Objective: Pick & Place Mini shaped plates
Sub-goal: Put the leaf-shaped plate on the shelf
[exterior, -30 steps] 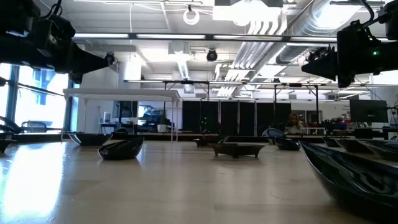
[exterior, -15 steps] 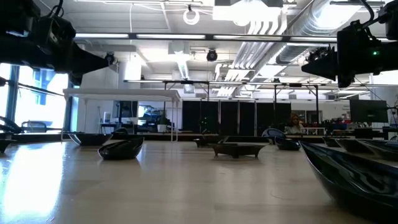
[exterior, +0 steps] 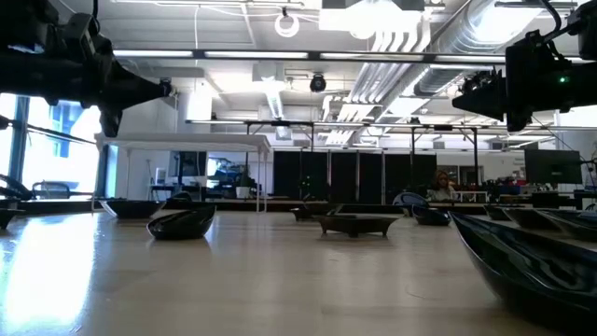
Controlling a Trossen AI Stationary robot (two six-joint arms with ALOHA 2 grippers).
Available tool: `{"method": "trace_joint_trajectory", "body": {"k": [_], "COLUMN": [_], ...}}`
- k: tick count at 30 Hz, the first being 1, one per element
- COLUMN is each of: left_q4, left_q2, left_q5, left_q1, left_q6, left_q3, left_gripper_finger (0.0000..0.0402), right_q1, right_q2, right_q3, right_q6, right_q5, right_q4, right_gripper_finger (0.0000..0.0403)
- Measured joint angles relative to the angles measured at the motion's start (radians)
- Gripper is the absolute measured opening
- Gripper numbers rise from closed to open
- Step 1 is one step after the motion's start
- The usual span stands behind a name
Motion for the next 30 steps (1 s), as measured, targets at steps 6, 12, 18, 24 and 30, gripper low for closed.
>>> {"method": "trace_joint_trajectory", "body": {"k": [6, 12, 18, 24, 30], "left_q4": [-0.007, -0.150, -0.259, -0.362, -0.448], "left_q2": [0.003, 0.035, 0.166, 0.348, 0.516], "left_q5": [0.042, 0.024, -0.062, -0.164, -0.178], "left_q1": [0.000, 0.000, 0.000, 0.000, 0.000], "left_q6": [-0.024, 0.001, 0.005, -0.040, -0.073], "left_q3": [0.000, 0.055, 0.127, 0.200, 0.299], "left_gripper_finger": [0.0001, 0.0001, 0.0001, 0.0011, 0.0060], "right_q1": [0.000, 0.000, 0.000, 0.000, 0.000], "right_q2": [0.000, 0.000, 0.000, 0.000, 0.000], "right_q3": [0.000, 0.000, 0.000, 0.000, 0.000], "right_q6": [0.000, 0.000, 0.000, 0.000, 0.000], "right_q5": [0.000, 0.000, 0.000, 0.000, 0.000], "right_q4": [0.000, 0.000, 0.000, 0.000, 0.000], "right_gripper_finger": [0.0012, 0.0012, 0.0012, 0.0012, 0.0012]}}
